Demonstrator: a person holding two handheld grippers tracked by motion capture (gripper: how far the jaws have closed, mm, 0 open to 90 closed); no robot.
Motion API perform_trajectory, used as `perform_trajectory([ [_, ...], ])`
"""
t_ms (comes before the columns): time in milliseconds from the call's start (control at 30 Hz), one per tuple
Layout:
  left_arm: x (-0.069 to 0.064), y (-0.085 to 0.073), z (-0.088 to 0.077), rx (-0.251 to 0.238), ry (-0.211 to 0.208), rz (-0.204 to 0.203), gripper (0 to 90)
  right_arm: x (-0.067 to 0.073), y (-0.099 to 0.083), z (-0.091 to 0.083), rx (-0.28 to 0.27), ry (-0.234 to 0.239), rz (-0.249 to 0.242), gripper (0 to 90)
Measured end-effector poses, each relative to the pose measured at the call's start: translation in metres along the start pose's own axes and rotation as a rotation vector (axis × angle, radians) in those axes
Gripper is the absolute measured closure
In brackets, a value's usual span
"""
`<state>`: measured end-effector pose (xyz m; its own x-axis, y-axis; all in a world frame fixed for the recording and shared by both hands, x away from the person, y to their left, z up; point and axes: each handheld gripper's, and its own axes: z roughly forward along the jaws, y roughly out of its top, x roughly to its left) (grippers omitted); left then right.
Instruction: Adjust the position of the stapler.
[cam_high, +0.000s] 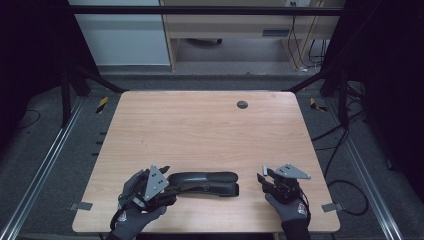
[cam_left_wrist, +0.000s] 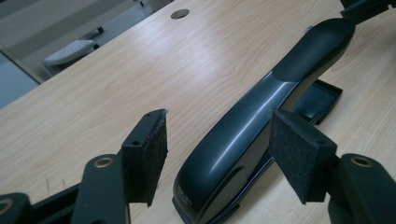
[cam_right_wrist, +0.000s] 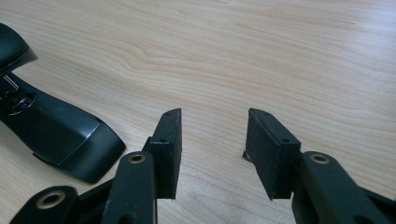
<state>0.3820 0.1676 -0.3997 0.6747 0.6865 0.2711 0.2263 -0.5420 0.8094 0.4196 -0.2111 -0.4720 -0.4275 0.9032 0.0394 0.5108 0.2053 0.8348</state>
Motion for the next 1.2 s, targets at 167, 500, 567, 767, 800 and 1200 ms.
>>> perform_trajectory([
  [167, -0.004, 0.006, 0.001, 0.004, -0.002, 0.029, 36.4, 0.000, 0.000, 0.000, -0.001, -0.005, -0.002, 55.6],
  [500, -0.017, 0.022, 0.010, 0.013, -0.018, 0.097, 35.3, 0.000, 0.000, 0.000, -0.006, -0.008, -0.003, 54.5],
  [567, -0.018, 0.023, 0.010, 0.015, -0.016, 0.103, 35.2, 0.000, -0.001, 0.000, -0.008, -0.010, -0.004, 54.2],
  [767, -0.026, 0.034, 0.016, 0.013, -0.017, 0.142, 35.0, 0.001, -0.001, 0.001, -0.010, -0.012, -0.010, 54.0],
  [800, -0.028, 0.035, 0.018, 0.016, -0.018, 0.149, 35.0, 0.001, -0.001, 0.001, -0.011, -0.013, -0.010, 53.9],
  [1200, -0.047, 0.044, 0.031, 0.054, -0.014, 0.244, 34.4, 0.001, -0.001, 0.000, -0.014, -0.009, -0.008, 53.8],
])
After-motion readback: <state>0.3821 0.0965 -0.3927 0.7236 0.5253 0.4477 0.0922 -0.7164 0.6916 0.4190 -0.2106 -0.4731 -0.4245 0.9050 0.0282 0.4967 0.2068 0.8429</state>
